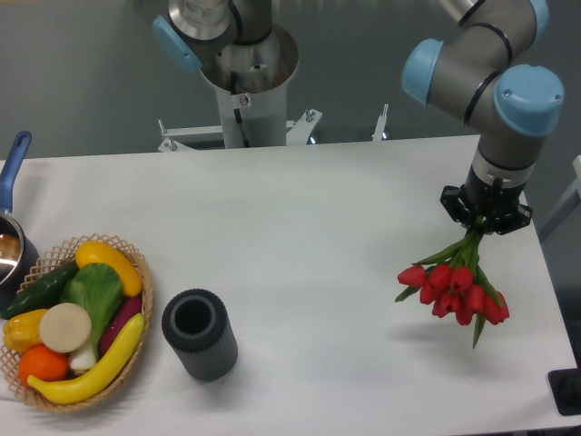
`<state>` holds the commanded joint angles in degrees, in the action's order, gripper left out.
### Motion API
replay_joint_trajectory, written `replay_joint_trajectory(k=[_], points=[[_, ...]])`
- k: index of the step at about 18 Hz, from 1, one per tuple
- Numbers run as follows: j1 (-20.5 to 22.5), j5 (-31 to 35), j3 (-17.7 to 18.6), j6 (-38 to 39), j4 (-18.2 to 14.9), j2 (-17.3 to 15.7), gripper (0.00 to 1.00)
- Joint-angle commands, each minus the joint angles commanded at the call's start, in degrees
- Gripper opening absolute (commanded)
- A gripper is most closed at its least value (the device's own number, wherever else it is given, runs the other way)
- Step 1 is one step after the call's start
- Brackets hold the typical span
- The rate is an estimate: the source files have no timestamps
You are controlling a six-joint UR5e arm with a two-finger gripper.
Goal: Insert the flowers into the vase
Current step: 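Carry the red tulip bunch in the gripper toward the black vase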
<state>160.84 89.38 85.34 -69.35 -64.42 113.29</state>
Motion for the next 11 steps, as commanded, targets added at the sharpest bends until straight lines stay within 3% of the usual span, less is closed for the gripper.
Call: replay_joint_trajectory(k=[6,11], points=[[-2.1,-1.4,0.3,0.8,0.3,-1.1,0.00],[-4.3,-12.6,0.8,4.4,1.1,-3.4,0.00]])
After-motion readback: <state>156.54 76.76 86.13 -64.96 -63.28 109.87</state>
